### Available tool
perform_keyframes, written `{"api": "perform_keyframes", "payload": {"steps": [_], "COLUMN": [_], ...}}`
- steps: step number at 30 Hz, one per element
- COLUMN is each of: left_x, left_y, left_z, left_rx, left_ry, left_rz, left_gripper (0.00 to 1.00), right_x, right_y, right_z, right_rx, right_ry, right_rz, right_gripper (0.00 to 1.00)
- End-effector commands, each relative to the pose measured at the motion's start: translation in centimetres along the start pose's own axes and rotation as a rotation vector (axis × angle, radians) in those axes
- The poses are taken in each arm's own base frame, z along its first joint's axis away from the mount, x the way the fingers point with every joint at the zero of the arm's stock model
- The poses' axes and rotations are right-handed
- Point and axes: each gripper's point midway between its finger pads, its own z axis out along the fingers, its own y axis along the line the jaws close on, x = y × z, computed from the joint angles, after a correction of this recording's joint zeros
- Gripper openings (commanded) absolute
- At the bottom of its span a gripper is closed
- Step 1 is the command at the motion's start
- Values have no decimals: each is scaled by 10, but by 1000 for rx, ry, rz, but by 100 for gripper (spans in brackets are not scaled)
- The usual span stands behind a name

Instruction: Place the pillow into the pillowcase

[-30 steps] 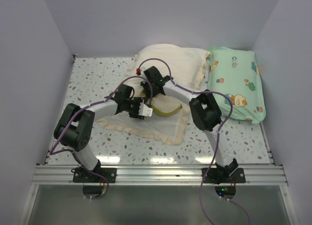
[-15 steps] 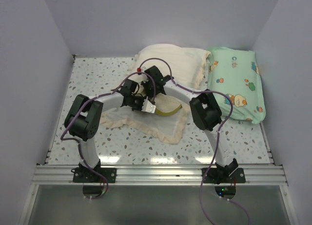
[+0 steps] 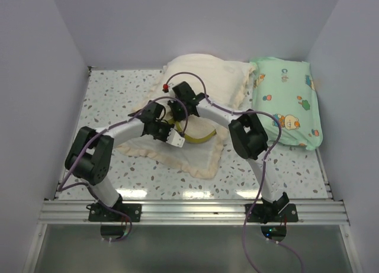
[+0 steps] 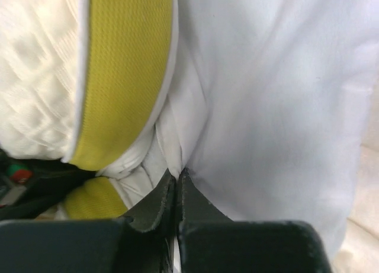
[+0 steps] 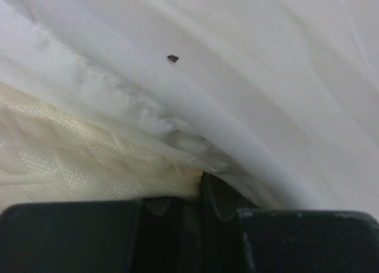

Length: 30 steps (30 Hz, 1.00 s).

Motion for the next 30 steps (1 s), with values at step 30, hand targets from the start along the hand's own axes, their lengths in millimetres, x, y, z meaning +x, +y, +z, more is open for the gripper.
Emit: {"api": "perform_keyframes", "payload": {"steps": [30], "left_x": [-175], "left_y": [43], "left_z": [-123], "left_rx": [-247], "left_ry": [-340], "left_rz": [-138], "left_gripper": [0], "right_x": [129], "right_y": [28], "right_z": [11], "right_rx": [-117], "right_ry": [293], "right_rz": [11], "right_gripper": [0]}}
